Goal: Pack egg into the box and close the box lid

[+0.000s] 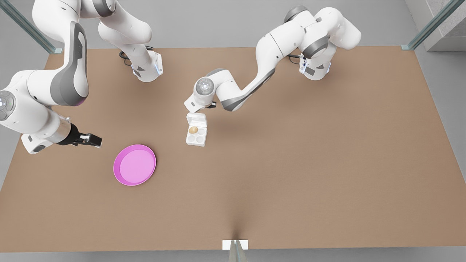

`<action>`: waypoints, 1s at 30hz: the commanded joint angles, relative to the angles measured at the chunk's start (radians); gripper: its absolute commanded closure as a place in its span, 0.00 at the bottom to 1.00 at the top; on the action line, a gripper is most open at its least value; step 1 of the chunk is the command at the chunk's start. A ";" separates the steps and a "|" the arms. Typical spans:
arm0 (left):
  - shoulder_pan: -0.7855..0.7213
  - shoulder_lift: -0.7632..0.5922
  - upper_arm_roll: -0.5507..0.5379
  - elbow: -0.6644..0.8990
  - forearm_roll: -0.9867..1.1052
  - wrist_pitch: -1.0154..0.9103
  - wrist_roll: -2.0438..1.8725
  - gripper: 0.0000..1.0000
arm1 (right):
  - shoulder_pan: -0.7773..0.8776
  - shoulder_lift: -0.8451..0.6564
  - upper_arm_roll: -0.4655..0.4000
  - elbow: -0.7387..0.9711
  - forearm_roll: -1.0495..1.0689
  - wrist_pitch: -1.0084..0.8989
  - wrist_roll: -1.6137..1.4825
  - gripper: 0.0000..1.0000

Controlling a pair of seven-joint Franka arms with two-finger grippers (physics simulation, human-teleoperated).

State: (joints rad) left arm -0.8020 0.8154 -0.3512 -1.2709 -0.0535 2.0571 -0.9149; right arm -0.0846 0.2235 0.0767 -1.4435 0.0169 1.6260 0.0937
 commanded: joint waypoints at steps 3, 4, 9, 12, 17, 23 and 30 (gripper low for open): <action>-0.011 0.021 0.001 -0.013 0.003 0.051 0.001 0.71 | 0.000 0.000 0.000 0.000 0.000 0.000 -0.002 0.00; -0.019 0.034 0.003 -0.011 0.003 0.081 0.002 0.71 | -0.001 0.000 0.000 0.000 0.000 0.000 -0.003 0.00; -0.031 0.064 0.005 -0.005 0.018 0.163 0.002 0.71 | -0.006 -0.004 0.000 -0.002 0.000 -0.005 -0.009 0.00; -0.031 0.068 0.008 -0.004 0.026 0.190 0.002 0.71 | -0.006 -0.004 0.000 -0.002 0.000 -0.006 -0.009 0.00; -0.029 0.071 0.009 -0.001 0.027 0.218 0.002 0.71 | -0.006 -0.007 0.000 0.000 0.000 -0.005 -0.009 0.00; -0.016 0.079 0.011 0.002 0.029 0.242 0.007 0.71 | -0.001 -0.015 0.000 -0.002 -0.002 -0.012 -0.006 0.00; 0.000 0.074 0.011 0.045 0.023 0.259 -0.004 0.70 | -0.001 -0.018 0.000 -0.002 -0.002 -0.018 -0.005 0.00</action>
State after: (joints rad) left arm -0.8013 0.8938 -0.3405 -1.2257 -0.0280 2.3547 -0.9256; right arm -0.0867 0.2056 0.0767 -1.4450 0.0153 1.6076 0.0881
